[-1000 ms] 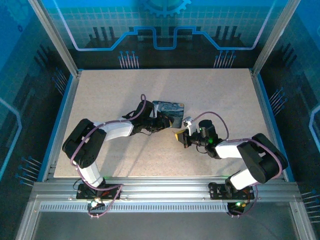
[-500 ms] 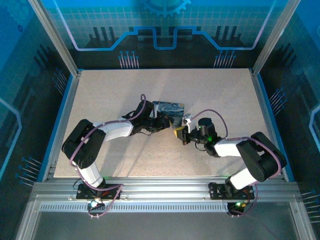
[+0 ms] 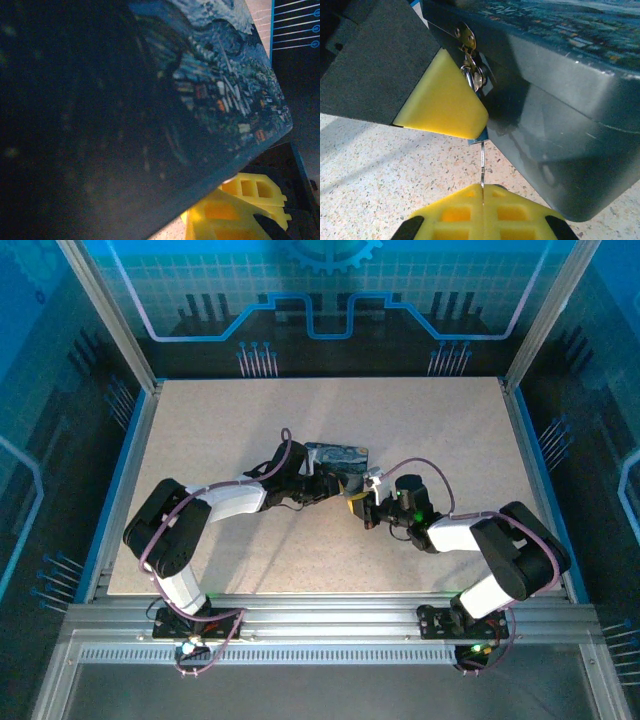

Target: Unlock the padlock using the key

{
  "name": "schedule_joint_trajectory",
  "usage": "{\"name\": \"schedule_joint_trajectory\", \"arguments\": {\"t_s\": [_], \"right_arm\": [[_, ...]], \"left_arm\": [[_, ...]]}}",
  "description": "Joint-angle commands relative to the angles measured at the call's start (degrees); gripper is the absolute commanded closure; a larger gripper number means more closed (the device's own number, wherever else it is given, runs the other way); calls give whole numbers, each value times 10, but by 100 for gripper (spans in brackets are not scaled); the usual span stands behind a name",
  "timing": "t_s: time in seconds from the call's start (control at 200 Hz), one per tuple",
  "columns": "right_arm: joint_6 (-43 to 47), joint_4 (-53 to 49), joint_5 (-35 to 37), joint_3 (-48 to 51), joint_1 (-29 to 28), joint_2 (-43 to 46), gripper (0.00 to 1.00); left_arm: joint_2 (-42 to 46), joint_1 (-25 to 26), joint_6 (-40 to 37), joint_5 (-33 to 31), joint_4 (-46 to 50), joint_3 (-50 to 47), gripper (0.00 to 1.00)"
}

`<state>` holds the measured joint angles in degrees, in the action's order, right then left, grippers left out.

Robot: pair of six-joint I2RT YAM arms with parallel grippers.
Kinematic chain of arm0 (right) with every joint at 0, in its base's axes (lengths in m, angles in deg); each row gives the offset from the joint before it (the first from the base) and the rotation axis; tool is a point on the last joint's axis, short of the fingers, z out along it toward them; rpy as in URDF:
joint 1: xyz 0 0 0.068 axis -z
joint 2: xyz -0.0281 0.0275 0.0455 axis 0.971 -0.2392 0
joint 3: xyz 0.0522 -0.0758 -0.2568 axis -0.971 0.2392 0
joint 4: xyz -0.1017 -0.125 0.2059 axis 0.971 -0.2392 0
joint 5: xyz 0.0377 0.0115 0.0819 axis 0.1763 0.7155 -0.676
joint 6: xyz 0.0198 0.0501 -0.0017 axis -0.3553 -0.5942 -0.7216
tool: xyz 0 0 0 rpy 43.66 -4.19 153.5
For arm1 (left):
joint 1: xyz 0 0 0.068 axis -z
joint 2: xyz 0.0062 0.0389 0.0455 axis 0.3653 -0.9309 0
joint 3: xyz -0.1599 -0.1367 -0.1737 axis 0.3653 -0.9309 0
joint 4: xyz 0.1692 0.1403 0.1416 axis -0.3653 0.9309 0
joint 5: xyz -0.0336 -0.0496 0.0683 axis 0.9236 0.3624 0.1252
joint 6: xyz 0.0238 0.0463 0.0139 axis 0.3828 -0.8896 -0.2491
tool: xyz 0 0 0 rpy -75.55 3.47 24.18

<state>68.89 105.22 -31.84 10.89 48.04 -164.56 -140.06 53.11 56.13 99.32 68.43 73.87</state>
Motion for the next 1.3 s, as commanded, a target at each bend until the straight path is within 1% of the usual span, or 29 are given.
{"name": "schedule_joint_trajectory", "arguments": {"t_s": [0.0,1.296], "right_arm": [[9,20,-11,-17,-7,-7,100],[4,19,-10,10,-8,9,100]], "left_arm": [[22,4,3,14,-1,-6,90],[20,4,11,5,0,-4,89]]}}
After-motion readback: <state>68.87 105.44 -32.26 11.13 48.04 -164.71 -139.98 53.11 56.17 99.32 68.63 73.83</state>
